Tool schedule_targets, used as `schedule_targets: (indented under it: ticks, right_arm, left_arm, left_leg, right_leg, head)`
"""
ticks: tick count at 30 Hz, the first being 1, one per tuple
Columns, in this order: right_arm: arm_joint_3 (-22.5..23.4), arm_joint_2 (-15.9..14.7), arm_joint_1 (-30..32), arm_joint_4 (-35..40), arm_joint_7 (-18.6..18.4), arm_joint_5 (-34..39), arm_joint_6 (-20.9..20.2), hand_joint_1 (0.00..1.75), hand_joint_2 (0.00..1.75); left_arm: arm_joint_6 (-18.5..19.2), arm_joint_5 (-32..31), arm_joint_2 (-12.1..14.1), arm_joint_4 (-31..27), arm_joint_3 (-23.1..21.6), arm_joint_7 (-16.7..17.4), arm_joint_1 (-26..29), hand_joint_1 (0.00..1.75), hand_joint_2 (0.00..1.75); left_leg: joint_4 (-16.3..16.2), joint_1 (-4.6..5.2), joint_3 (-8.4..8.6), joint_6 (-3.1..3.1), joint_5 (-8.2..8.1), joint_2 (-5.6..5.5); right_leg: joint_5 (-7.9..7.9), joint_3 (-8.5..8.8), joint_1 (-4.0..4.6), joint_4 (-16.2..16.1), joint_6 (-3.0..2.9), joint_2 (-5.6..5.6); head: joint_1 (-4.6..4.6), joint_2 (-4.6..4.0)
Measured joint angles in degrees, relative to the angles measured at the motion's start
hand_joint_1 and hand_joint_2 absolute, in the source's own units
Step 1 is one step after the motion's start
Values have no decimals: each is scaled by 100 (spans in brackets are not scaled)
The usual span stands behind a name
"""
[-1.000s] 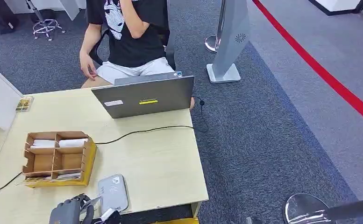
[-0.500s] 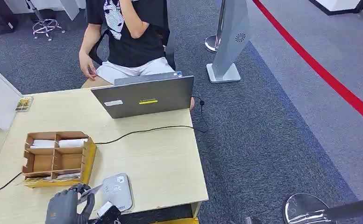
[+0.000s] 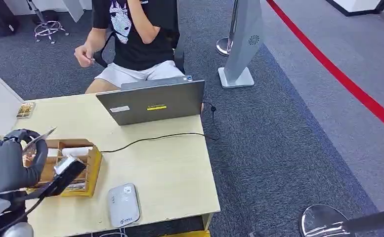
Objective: Pass the card to the sensor for recognition and then transmit it.
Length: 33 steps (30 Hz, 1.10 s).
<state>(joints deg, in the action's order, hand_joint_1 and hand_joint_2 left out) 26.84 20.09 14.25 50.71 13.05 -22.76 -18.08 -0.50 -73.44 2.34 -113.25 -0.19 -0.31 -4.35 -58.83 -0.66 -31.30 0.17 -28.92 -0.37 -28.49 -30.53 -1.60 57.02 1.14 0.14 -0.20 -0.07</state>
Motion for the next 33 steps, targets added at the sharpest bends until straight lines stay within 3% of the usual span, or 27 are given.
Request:
schedule_targets:
  ticks: [4,10,20,21,22,23,25,28,33]
  right_arm:
    - [246,-28,-95,-277,260,-325,-91,0,175]
    - [476,-46,-196,-544,376,-548,-113,0,175]
    - [476,-46,-214,-592,91,-122,-72,0,175]
    - [461,-46,-213,-579,72,-85,-63,0,175]
    - [448,-46,-215,-579,67,-74,-41,0,175]
    - [422,-46,-217,-579,50,-41,2,0,175]
    - [358,-46,-222,-566,15,68,53,0,175]
    - [373,-48,-220,-513,8,-49,-2,0,175]
    - [577,-63,-219,-511,151,-470,-227,0,175]
  left_arm:
    - [28,-118,190,632,377,26,-383,175,175]
    - [92,-234,299,1024,598,90,-543,175,175]
    - [39,-52,253,1122,690,-88,-577,175,175]
    - [30,-35,240,1118,690,-90,-577,58,175]
    - [26,-11,231,1103,690,-99,-574,58,175]
    - [28,36,214,1064,690,-124,-572,0,175]
    - [223,569,132,931,690,-214,-574,0,175]
    - [911,1925,-116,747,690,-201,-561,0,175]
    - [1185,2786,-355,512,686,-168,-485,0,175]
  left_leg:
    - [0,0,-2,-2,4,8]
    - [0,1,-9,-2,3,4]
    - [0,0,-7,-2,3,2]
    - [0,0,-7,-2,3,2]
    - [0,0,-7,-2,3,2]
    - [0,0,-7,-2,3,2]
    - [0,1,-6,-2,3,1]
    - [0,2,-11,-2,3,-11]
    - [0,3,-9,-2,3,-3]
  right_leg:
    - [2,-3,0,1,-2,8]
    - [1,-7,-1,-1,-1,7]
    - [1,-6,0,-1,-1,3]
    - [1,-6,0,-1,-1,4]
    - [1,-6,0,-1,-1,4]
    - [1,-7,0,-1,-1,4]
    - [1,-7,0,-1,-1,3]
    - [1,-5,-2,-3,0,-8]
    - [2,-7,-3,-3,1,0]
  head:
    - [-2,0]
    - [-4,0]
    - [-4,0]
    - [-4,0]
    - [-2,0]
    - [-2,0]
    - [-2,0]
    - [2,0]
    - [7,0]
